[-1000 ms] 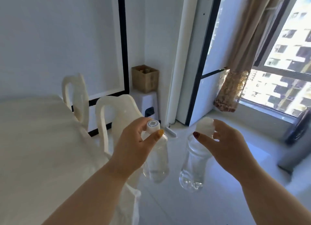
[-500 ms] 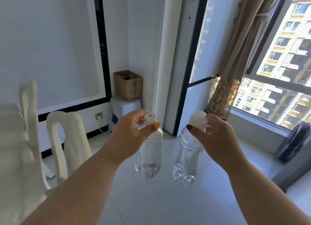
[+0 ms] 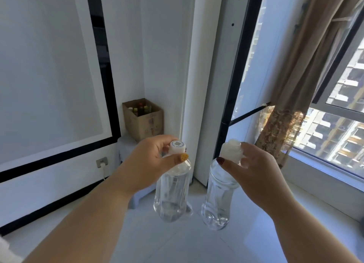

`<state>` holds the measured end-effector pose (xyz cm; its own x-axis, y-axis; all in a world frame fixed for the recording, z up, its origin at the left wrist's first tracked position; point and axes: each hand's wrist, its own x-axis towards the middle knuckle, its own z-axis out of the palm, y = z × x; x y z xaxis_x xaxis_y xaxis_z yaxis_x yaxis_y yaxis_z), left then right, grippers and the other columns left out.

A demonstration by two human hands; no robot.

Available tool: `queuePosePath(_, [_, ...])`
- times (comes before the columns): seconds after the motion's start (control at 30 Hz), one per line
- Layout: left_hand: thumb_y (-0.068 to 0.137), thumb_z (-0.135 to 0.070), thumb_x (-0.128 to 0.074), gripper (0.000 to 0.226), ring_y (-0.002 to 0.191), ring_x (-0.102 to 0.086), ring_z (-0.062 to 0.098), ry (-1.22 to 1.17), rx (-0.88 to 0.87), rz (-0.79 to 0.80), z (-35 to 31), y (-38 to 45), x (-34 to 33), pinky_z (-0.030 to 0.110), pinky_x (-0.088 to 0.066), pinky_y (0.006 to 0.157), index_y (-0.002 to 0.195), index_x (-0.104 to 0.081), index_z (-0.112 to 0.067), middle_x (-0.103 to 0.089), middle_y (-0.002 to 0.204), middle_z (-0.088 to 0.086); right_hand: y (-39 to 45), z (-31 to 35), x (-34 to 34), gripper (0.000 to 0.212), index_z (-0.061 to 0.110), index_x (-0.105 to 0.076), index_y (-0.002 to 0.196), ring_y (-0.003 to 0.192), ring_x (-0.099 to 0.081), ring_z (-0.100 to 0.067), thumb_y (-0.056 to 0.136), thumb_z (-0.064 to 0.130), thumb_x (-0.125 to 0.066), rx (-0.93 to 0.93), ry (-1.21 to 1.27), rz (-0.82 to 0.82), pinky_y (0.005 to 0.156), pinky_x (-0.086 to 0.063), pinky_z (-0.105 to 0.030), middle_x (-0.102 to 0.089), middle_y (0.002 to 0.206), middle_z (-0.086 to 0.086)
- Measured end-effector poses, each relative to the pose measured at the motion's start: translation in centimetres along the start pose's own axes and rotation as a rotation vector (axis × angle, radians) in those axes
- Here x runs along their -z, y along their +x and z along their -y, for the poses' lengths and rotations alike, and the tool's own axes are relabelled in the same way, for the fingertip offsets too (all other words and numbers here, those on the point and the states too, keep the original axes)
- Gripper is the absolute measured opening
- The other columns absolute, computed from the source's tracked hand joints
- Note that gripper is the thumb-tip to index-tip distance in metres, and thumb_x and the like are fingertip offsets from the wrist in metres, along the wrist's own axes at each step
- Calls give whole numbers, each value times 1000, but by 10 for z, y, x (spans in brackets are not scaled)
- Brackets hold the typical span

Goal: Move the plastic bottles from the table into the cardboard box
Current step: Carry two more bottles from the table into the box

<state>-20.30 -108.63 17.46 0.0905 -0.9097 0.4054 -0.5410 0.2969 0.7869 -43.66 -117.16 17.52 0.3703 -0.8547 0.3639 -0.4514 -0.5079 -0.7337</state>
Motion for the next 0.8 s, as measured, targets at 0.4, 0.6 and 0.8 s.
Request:
queuePosePath(0.4, [77,-46,-69,28,96,-67,-5,179,231,-356,137,201,59,5,-48,73,101,-72,-33,-75,96,-21,305,-62,-104,28,35,-65,91,74,-65,1,72,54,-71,109,112,219,57,-46,-21,-72,81,16])
queuePosePath(0.6, [83,-33,-74,20,96,-65,-7,261,273,-507,206,284,101,3,-46,73,103,-70,-34,-73,100,-20,428,-60,-174,24,32,-64,91,76,-66,-6,76,49,-73,178,139,255,58,-50,-26,-71,83,11])
queuePosePath(0.8, [84,-31,-74,18,95,-67,1,255,269,-587,300,369,168,25,-53,82,102,-72,-29,-75,97,-14,541,-60,-268,23,34,-54,73,62,-57,-6,74,50,-72,169,123,217,50,-36,-23,-62,66,11])
